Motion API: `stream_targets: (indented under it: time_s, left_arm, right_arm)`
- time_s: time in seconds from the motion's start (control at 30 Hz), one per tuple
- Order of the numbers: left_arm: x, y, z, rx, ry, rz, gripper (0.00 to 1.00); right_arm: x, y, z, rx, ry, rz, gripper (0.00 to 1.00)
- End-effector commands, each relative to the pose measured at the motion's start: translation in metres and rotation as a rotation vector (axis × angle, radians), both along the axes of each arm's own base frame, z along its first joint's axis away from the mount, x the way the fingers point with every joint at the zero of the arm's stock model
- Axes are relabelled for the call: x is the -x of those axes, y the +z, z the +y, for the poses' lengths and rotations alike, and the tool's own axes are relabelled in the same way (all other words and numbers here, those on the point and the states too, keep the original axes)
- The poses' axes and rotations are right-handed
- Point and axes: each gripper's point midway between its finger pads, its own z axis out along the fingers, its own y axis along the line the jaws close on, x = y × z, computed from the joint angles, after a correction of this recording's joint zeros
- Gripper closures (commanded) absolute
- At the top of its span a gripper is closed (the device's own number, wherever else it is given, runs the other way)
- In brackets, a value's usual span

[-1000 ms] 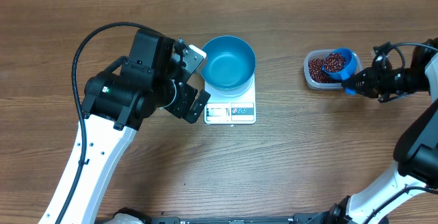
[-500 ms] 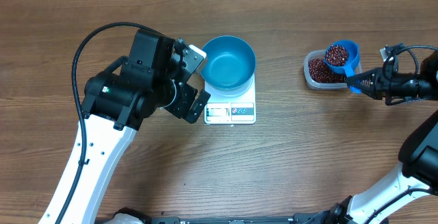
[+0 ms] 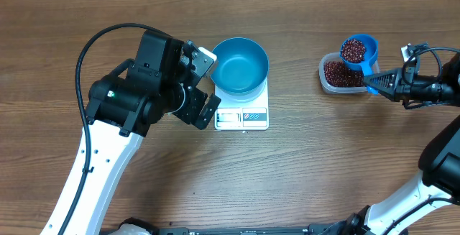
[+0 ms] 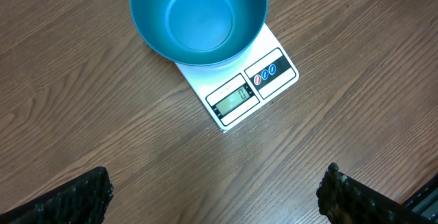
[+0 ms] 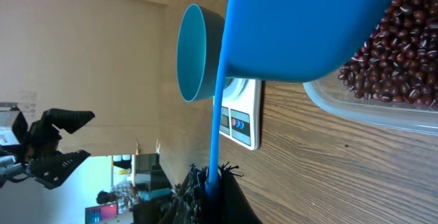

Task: Scoop item into bowl and weigh 150g on scale
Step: 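Carry the filled scoop left over the teal bowl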

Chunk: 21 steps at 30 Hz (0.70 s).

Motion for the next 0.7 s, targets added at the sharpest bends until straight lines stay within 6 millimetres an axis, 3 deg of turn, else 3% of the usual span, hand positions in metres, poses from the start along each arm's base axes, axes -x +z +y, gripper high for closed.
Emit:
stream_targets:
  time_s: [0.0,0.13,0.23,0.4,0.67]
  left_arm:
    - [0.000,0.001,-0.001,0.000,-0.015,-0.002,0.00]
    - [0.000,0.001,-0.001,0.000,-0.015,-0.002,0.01]
    - [0.000,0.001,-0.001,0.000,-0.015,-0.002,0.00]
    - [0.000,0.001,-0.001,0.000,-0.015,-0.001,0.00]
    - [0.000,0.001,-0.001,0.000,-0.015,-0.001,0.00]
  right_arm:
    - [-0.007,0.013,-0.001,-0.069,-0.042,-0.068,0.96]
    - [-0.010,0.019,0.002,-0.096,-0.049,-0.091,0.96]
    - [-0.011,0.019,0.016,-0.100,-0.011,-0.091,0.96]
    - [-0.012,0.022,0.063,-0.115,0.114,-0.095,0.96]
    - [0.003,0.026,0.162,-0.143,0.385,-0.153,0.96]
